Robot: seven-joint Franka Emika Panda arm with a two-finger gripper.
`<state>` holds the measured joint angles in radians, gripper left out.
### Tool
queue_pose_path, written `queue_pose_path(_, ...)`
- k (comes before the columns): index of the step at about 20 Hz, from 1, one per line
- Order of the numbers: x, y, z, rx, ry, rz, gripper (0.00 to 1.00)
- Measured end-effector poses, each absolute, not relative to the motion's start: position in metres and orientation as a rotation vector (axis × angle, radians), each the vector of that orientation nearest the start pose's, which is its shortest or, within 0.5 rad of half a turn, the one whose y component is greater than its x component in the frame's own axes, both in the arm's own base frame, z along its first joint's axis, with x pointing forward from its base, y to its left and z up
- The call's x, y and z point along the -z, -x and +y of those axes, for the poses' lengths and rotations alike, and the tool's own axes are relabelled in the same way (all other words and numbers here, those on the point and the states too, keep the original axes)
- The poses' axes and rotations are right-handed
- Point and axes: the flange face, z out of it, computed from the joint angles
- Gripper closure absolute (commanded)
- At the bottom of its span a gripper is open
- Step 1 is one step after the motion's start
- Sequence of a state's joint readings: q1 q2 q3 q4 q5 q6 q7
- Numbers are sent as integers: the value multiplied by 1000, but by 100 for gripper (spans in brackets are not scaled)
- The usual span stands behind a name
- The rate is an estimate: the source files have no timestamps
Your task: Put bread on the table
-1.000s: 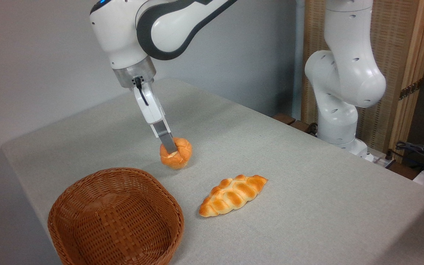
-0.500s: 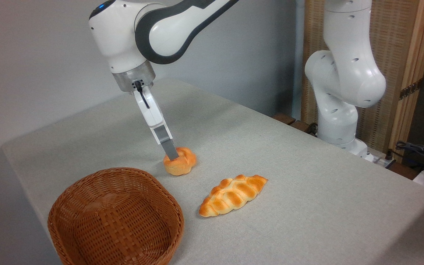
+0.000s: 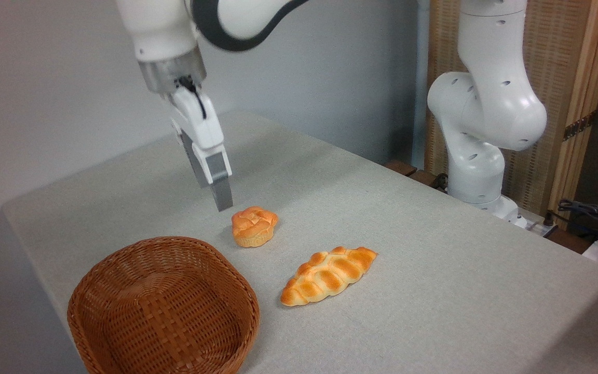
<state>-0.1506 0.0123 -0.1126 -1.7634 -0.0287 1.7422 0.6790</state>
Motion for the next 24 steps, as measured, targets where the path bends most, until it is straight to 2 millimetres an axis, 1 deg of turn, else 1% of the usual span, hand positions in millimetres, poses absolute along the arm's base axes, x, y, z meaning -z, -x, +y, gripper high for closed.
queue_pose_path(2,-578,-549,-113,-7,2888,1345,0)
queue_pose_path(4,-608,-552,-85,45,2910,1273,0)
queue_pose_path(6,-626,-554,-65,88,2924,1218,0)
queue_pose_path(7,-629,-555,-58,96,2928,1201,0)
queue_pose_path(10,-627,-555,-52,55,2938,1202,0)
queue_pose_path(14,-626,-556,-44,47,2925,1236,0)
queue_pose_path(20,-627,-556,-40,50,2925,1233,0)
queue_pose_path(24,-628,-556,-41,52,2923,1236,0)
